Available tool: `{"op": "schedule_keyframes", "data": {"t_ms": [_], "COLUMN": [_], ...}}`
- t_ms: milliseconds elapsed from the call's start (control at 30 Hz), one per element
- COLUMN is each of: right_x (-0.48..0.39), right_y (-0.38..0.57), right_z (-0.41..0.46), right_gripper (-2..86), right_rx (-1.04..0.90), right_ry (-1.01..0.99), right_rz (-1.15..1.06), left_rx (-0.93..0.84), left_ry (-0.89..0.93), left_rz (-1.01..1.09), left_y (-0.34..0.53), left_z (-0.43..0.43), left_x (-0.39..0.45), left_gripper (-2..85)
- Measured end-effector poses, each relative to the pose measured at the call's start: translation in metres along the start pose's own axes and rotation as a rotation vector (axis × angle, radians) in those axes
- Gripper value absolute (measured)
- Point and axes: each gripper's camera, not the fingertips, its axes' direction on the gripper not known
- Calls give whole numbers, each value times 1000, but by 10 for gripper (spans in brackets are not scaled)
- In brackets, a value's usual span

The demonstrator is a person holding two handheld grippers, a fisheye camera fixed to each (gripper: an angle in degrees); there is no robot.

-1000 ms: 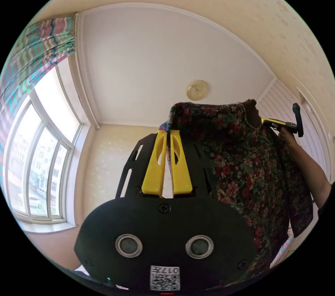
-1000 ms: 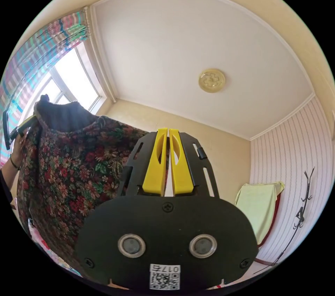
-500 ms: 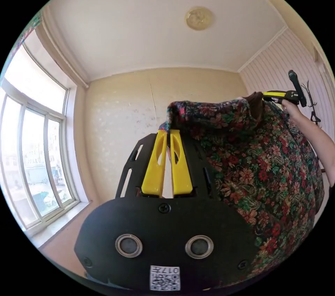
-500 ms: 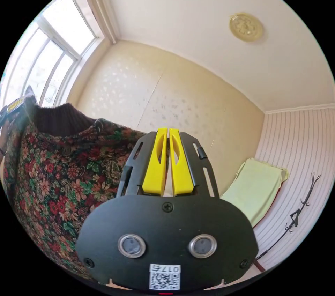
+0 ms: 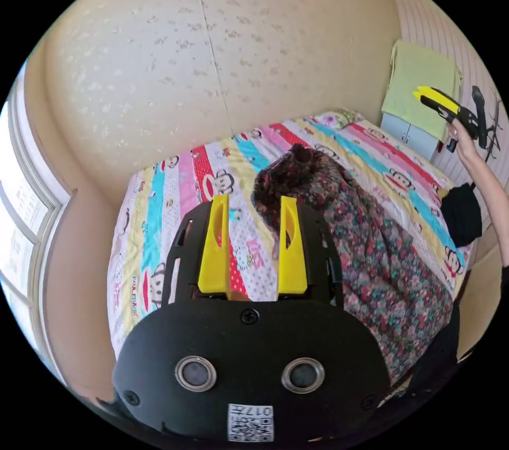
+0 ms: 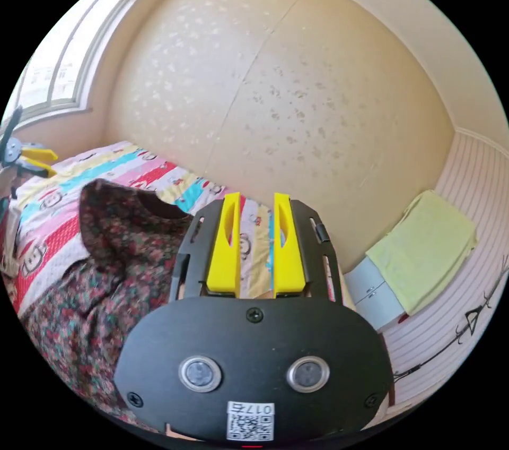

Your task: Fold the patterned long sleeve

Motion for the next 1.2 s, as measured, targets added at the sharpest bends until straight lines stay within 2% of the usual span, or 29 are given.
{"op": "schedule_keyframes", "data": {"t_ms": [33, 100, 167, 233, 300, 367, 400, 467, 567, 633, 700, 867, 967, 1033, 1100, 1200], "right_x": [-9, -32, -37, -34, -34, -41, -45, -43, -42, -49, -61, -67, -77, -80, -72, -51], "right_y": [34, 163, 252, 328, 398, 433, 449, 463, 458, 452, 450, 456, 448, 446, 438, 402], "right_z": [-2, -26, -58, -93, -139, -168, -178, -181, -175, -175, -177, -151, -154, -155, -156, -179], "right_gripper": [83, 73, 66, 62, 76, 104, 125, 152, 165, 148, 122, 173, 143, 103, 44, 31], "right_rx": [-17, -113, -147, -183, -191, -160, -150, -184, -310, -370, -357, -494, -519, -514, -539, -498], "right_ry": [-39, -144, -229, -313, -450, -495, -455, -433, -443, -416, -382, -492, -399, -423, -498, -567], "right_rz": [8, 79, 174, 276, 341, 333, 370, 485, 501, 454, 405, 533, 476, 476, 535, 471], "left_rx": [-60, -62, -72, -140, -117, -71, -78, -216, -393, -316, -313, -286, -276, -325, -352, -301], "left_ry": [65, 243, 426, 453, 420, 296, 258, 172, 192, 174, 134, 72, 1, 28, 134, 180], "left_rz": [-26, -78, -27, 20, 55, 124, 128, 58, -122, -195, -259, -420, -409, -424, -372, -312], "left_y": [44, 118, 206, 260, 308, 354, 362, 385, 409, 422, 431, 453, 457, 452, 445, 433], "left_z": [18, 23, 7, -13, -44, -78, -81, -77, -66, -77, -83, -95, -93, -97, -101, -132], "left_x": [8, 24, 65, 100, 133, 172, 178, 189, 188, 191, 196, 214, 230, 232, 233, 219], "left_gripper": [134, 121, 103, 119, 127, 135, 136, 140, 165, 169, 170, 168, 155, 123, 70, 30]}}
